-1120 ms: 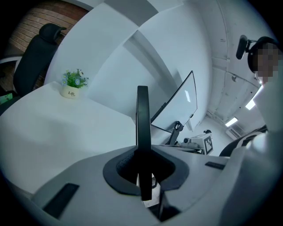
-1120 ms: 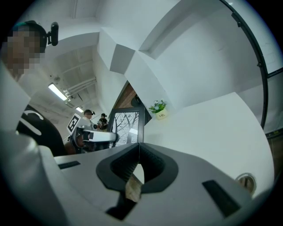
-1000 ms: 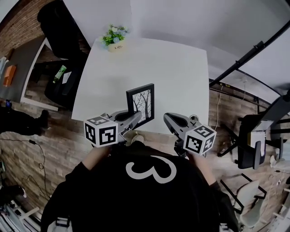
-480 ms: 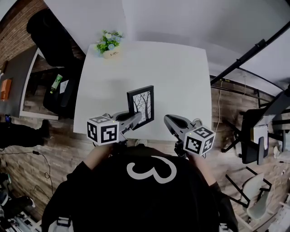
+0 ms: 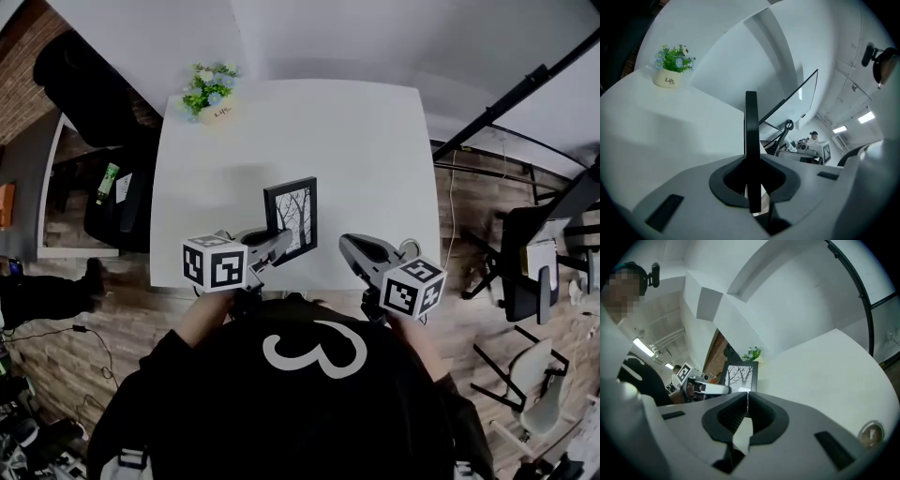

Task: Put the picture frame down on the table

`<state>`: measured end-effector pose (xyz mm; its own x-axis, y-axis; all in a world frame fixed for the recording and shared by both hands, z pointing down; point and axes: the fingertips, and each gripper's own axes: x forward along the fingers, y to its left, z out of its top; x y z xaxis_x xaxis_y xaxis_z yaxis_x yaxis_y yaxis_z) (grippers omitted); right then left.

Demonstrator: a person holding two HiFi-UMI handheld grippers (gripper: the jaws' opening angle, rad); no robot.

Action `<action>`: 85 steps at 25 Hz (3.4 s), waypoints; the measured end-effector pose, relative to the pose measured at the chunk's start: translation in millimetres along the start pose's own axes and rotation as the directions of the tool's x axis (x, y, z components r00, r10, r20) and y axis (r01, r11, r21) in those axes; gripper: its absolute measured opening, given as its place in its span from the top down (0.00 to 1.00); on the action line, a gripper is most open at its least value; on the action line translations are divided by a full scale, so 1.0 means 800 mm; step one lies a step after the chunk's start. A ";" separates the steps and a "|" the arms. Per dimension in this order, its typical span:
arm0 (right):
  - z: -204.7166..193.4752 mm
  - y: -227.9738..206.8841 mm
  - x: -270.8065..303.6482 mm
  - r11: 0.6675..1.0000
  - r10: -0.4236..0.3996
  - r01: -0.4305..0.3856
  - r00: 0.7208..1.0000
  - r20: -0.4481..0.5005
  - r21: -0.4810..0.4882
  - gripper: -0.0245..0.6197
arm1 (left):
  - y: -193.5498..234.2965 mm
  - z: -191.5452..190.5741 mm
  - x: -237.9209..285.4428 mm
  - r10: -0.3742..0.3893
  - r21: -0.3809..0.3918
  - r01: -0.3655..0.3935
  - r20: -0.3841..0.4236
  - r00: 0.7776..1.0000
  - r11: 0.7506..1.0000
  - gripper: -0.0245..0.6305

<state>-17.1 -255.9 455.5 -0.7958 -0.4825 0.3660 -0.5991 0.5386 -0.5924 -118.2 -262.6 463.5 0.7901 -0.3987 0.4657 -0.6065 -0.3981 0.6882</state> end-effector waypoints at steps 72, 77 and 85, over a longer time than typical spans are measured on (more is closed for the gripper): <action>-0.033 -0.040 -0.017 0.979 -0.084 0.074 0.995 0.045 0.188 0.93 | 0.087 -0.034 0.062 -0.011 -0.239 -0.029 -0.164 0.986 0.971 0.89; -0.034 -0.044 -0.022 0.978 -0.091 0.080 0.995 0.048 0.192 0.92 | 0.091 -0.033 0.067 -0.003 -0.244 -0.036 -0.158 0.987 0.969 0.89; -0.036 -0.043 -0.020 0.978 -0.083 0.074 0.996 0.040 0.193 0.92 | 0.100 -0.036 0.067 0.020 -0.237 -0.059 -0.164 0.986 0.970 0.89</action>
<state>14.0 -246.8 490.3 -0.7391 -0.5528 0.3850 -0.6277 0.3578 -0.6913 -121.5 -292.1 559.2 0.7819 -0.2655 0.5641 -0.6134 -0.1664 0.7720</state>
